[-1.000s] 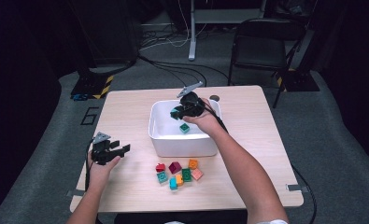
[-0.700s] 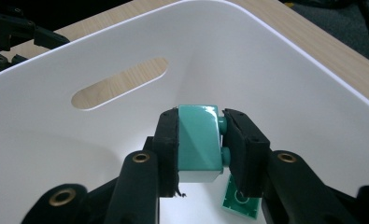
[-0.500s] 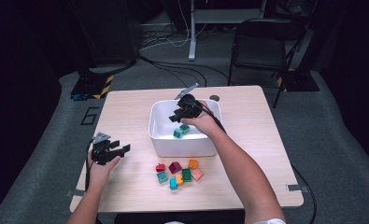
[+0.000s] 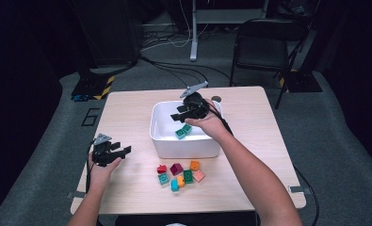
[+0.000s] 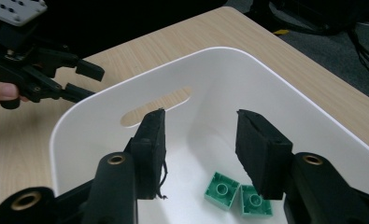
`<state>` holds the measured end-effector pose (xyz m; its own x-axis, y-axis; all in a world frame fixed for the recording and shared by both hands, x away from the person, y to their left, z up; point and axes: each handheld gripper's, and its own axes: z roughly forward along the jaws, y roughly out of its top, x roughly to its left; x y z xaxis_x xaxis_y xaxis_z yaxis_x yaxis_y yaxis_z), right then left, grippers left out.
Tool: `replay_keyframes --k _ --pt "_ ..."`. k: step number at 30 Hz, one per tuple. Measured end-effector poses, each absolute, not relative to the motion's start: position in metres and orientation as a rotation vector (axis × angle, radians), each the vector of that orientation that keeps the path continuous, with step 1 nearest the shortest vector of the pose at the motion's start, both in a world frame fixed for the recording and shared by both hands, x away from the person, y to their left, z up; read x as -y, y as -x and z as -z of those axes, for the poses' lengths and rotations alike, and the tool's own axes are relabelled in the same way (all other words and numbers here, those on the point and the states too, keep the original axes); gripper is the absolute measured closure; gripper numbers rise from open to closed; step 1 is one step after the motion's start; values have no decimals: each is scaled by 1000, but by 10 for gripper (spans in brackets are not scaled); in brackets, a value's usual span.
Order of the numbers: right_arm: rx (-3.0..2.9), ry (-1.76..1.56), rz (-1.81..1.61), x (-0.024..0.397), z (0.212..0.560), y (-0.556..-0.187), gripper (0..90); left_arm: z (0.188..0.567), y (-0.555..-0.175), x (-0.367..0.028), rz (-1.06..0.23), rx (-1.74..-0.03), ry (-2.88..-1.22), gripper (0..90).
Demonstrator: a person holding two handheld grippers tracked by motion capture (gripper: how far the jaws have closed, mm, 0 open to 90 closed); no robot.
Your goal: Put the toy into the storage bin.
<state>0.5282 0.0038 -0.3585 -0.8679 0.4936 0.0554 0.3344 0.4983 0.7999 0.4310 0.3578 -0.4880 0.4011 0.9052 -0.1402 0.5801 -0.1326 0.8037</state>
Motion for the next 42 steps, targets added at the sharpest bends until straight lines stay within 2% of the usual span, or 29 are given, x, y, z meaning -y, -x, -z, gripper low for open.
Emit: replay_keyframes --k 19,22,29,42 --pt "-2565 -551 -1332 6 330 -473 457 489 -431 -358 -491 -1293 -1832 379" --pt "-2546 -537 -1337 7 327 -463 418 490 -431 -358 -490 -1295 -1831 379" --pt "-2526 -523 -1360 12 330 -445 384 490 -431 -358 -493 -1294 -1830 379" --pt "-2525 -511 -1383 24 346 -423 381 489 -431 -358 -497 -1296 -1829 379"
